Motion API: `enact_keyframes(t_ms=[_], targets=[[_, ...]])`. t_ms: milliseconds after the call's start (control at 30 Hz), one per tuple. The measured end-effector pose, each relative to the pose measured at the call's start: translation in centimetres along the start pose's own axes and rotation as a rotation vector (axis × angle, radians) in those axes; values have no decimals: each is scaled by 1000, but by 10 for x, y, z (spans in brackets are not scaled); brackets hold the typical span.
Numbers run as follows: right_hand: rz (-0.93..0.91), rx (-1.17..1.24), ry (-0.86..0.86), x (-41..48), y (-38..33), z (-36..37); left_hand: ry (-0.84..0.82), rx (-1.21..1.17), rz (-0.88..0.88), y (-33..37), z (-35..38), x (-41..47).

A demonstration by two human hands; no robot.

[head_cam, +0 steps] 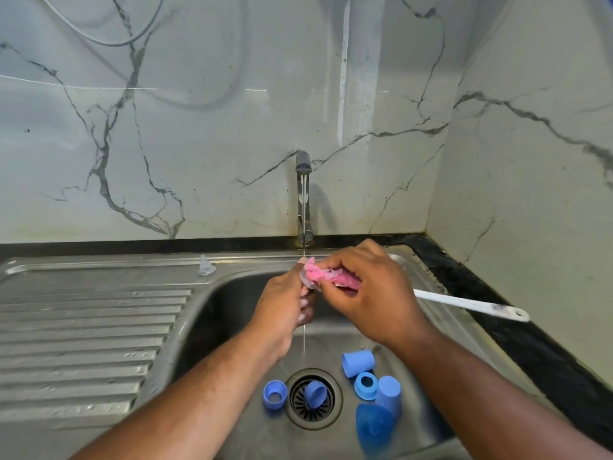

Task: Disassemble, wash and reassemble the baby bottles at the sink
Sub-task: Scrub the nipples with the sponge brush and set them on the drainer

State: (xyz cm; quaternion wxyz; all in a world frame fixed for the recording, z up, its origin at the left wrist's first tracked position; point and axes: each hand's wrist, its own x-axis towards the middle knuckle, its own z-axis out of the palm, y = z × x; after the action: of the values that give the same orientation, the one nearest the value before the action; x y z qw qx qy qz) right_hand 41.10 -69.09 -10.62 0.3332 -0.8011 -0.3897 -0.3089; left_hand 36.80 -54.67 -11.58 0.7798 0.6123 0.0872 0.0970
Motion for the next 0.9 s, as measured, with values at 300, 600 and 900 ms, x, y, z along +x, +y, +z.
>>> enact_keyframes(t_ms=[300, 600, 900], targets=[[-21, 53, -83, 0, -1, -1, 7, 20, 9, -3, -4, 3], [-12, 78, -106, 1, -5, 0, 12, 47, 2, -5, -6, 4], [101, 30, -72, 2, 2, -1, -11, 49, 13, -4, -3, 3]])
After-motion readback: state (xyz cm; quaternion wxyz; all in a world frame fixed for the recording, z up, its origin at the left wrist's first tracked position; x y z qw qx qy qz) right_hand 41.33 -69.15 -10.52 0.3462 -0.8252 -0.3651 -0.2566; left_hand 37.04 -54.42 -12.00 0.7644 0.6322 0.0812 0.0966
